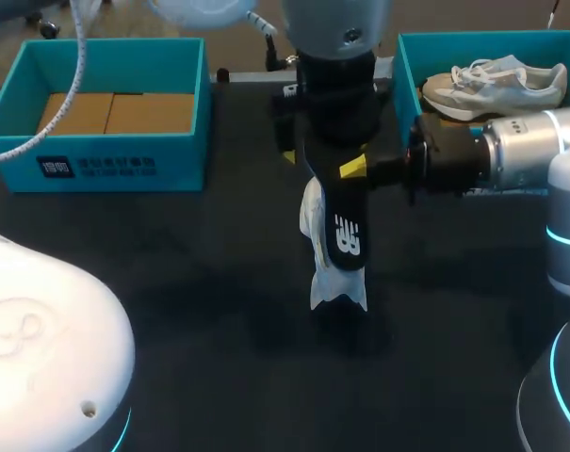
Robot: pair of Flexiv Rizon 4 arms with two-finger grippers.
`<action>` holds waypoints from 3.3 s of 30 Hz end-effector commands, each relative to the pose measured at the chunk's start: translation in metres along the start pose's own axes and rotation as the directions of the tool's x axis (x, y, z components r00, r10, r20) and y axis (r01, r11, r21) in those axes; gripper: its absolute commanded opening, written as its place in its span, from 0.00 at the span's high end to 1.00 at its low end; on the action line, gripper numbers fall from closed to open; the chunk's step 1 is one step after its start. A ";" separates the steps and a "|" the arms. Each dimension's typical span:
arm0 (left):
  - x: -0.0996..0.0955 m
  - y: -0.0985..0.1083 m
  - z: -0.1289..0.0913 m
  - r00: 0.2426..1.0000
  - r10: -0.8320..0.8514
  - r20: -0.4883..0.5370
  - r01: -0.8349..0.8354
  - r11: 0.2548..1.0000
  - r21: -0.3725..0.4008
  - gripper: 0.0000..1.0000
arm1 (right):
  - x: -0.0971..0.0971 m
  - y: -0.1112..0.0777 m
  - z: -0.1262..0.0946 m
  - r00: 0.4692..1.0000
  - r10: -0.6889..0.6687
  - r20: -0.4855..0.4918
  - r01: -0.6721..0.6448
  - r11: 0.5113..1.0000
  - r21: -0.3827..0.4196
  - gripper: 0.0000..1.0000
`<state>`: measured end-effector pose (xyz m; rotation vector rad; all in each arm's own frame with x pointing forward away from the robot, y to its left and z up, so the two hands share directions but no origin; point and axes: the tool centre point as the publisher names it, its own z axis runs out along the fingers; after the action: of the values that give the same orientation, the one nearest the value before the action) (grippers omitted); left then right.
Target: Take the shoe out of the shoebox, open the shoe tongue, remove and reinsert the insole, then place the shoe into the shoebox
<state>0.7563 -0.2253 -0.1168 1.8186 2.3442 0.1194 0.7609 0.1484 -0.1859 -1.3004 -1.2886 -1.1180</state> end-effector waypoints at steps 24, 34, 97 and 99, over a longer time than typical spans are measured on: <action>0.033 -0.002 0.009 0.875 -0.151 0.461 0.138 0.989 0.061 0.00 | 0.004 -0.004 -0.006 0.999 0.018 0.031 -0.018 1.000 -0.005 1.00; 0.047 -0.007 0.026 0.738 -0.145 0.660 0.107 0.989 0.098 0.00 | 0.006 -0.006 -0.010 0.999 0.025 0.044 -0.024 1.000 -0.016 1.00; 0.050 0.009 0.035 0.046 -0.016 0.999 0.026 1.000 0.015 0.00 | 0.019 -0.021 -0.007 0.998 0.038 0.051 -0.038 0.999 0.007 1.00; 0.050 0.010 0.035 0.049 -0.016 0.999 0.025 1.000 0.015 0.00 | 0.019 -0.021 -0.007 0.998 0.037 0.050 -0.038 0.999 0.007 1.00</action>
<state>0.7572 -0.1723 -0.1510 1.0983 1.2577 -0.8749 0.7414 0.1423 -0.1653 -1.3454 -1.2976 -1.0603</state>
